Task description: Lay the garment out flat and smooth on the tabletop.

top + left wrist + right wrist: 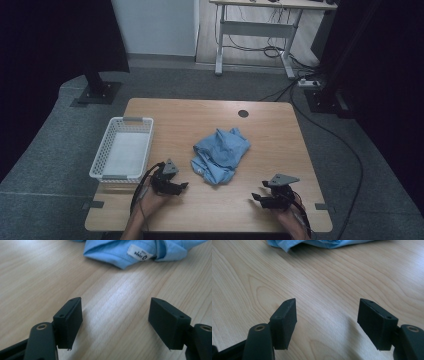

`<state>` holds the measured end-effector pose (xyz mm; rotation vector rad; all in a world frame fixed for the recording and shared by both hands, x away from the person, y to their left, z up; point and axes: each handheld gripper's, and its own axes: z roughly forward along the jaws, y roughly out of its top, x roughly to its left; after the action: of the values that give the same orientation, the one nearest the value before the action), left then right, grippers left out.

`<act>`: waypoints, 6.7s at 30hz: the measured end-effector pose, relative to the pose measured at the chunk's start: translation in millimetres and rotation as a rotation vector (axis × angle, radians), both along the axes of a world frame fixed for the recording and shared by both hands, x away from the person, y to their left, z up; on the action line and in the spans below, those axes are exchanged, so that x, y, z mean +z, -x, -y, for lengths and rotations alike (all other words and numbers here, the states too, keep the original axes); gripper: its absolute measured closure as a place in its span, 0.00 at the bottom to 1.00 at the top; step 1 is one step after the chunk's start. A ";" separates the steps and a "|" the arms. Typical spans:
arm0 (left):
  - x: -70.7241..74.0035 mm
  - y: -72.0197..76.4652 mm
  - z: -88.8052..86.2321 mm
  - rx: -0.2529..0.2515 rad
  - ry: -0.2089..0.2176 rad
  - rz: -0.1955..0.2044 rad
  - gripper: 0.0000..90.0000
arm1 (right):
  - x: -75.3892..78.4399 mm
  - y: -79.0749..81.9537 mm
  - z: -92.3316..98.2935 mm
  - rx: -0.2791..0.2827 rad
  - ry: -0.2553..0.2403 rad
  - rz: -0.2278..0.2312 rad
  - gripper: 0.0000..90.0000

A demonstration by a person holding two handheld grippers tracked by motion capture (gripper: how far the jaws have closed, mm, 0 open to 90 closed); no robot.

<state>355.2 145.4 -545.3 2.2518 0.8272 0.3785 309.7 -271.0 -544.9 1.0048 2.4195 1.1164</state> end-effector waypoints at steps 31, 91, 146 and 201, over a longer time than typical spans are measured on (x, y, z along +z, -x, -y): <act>21.4 -56.7 40.7 -0.079 -0.017 -0.014 0.33 | 32.6 -56.4 -49.2 0.108 -0.004 0.045 0.43; 19.1 -84.3 23.2 0.076 -0.112 -0.031 0.97 | 26.7 -16.5 92.4 -0.212 0.090 -0.021 0.96; 32.5 -32.5 36.2 0.036 0.020 -0.019 0.35 | 27.9 -13.6 -40.2 0.093 0.023 -0.025 0.41; 28.1 -25.9 32.4 0.134 0.025 -0.038 0.33 | 63.3 7.2 85.9 -0.199 0.031 0.046 0.46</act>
<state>381.2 113.0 -517.2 2.1926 0.9999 0.3862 302.5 -356.8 -481.6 1.1666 2.2364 1.0195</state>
